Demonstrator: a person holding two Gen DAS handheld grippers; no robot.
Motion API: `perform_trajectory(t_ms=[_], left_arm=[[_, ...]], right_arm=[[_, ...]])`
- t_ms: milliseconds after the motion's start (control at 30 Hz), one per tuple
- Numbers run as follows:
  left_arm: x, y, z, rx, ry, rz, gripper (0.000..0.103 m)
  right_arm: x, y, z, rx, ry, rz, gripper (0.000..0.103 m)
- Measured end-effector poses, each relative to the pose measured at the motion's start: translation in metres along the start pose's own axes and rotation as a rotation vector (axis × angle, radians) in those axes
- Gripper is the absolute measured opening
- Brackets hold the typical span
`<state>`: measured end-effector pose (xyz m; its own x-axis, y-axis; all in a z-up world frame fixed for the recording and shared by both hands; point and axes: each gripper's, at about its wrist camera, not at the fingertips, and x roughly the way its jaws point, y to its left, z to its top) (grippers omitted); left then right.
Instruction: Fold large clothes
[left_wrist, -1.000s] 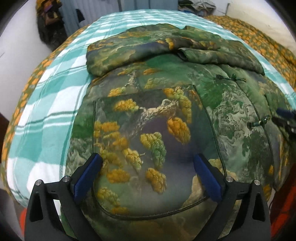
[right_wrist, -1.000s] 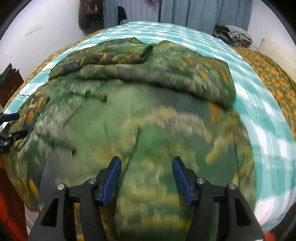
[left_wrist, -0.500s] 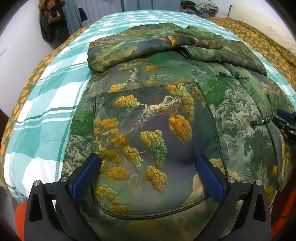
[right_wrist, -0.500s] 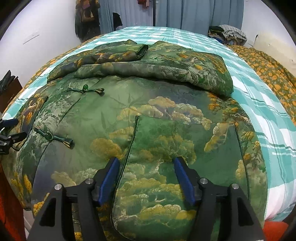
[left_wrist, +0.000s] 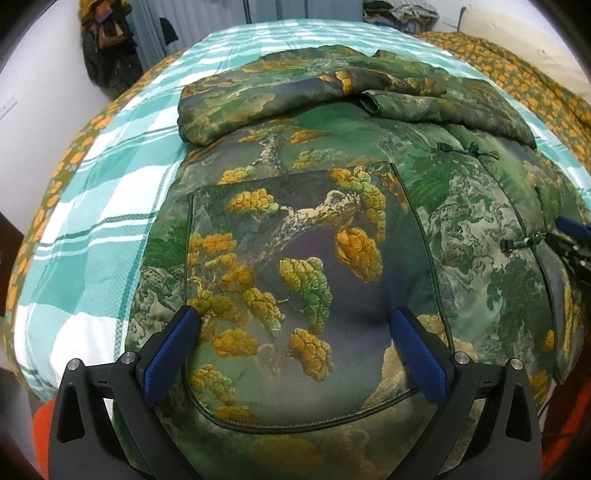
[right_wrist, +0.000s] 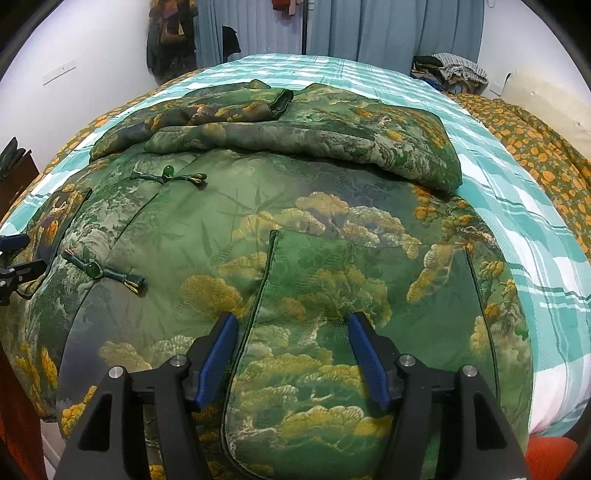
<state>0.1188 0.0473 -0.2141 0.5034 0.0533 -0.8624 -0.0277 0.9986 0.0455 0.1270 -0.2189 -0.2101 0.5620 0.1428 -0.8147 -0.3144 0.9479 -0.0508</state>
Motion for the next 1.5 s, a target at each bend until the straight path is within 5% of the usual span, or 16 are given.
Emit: perform_trajectory(t_ms=[267,400,500,700,800,1033,1100,1167,1233,1300,1500], left_arm=[[-0.035,0.053,0.010,-0.216,0.002,-0.166,0.102],[-0.051,0.101,0.007,-0.292,0.014,-0.236,0.102],[-0.041,0.125,-0.007,-0.325,0.088,-0.278,0.102],[-0.012,0.096,-0.027,-0.281,0.241,-0.394,0.102],[-0.005,0.073,-0.022,-0.195,0.273,-0.349,0.102],[-0.001,0.073,-0.021,-0.203,0.306,-0.381,0.101],[-0.004,0.075,-0.020,-0.209,0.316,-0.381,0.089],[-0.007,0.085,-0.023,-0.206,0.330,-0.348,0.073],[-0.010,0.095,-0.022,-0.212,0.338,-0.344,0.036],[-0.017,0.104,-0.019,-0.230,0.336,-0.360,0.019],[-0.054,0.117,-0.006,-0.259,0.248,-0.431,0.010]], right_arm=[[-0.015,-0.014,0.017,0.014,0.039,0.065,0.065],[-0.058,-0.070,0.031,0.114,0.004,0.116,0.065],[-0.069,-0.112,0.023,0.150,0.089,0.129,0.065],[-0.063,-0.170,-0.019,0.247,0.293,0.147,0.065],[-0.048,-0.163,-0.034,0.229,0.355,0.186,0.065],[-0.030,-0.144,-0.036,0.154,0.454,0.208,0.065],[-0.029,-0.133,-0.035,0.126,0.477,0.266,0.059],[-0.035,-0.122,-0.031,0.078,0.455,0.253,0.027],[-0.042,-0.119,-0.025,0.096,0.429,0.262,0.015],[-0.050,-0.117,-0.017,0.122,0.400,0.268,0.013],[-0.084,-0.117,0.008,0.182,0.276,0.338,0.011]])
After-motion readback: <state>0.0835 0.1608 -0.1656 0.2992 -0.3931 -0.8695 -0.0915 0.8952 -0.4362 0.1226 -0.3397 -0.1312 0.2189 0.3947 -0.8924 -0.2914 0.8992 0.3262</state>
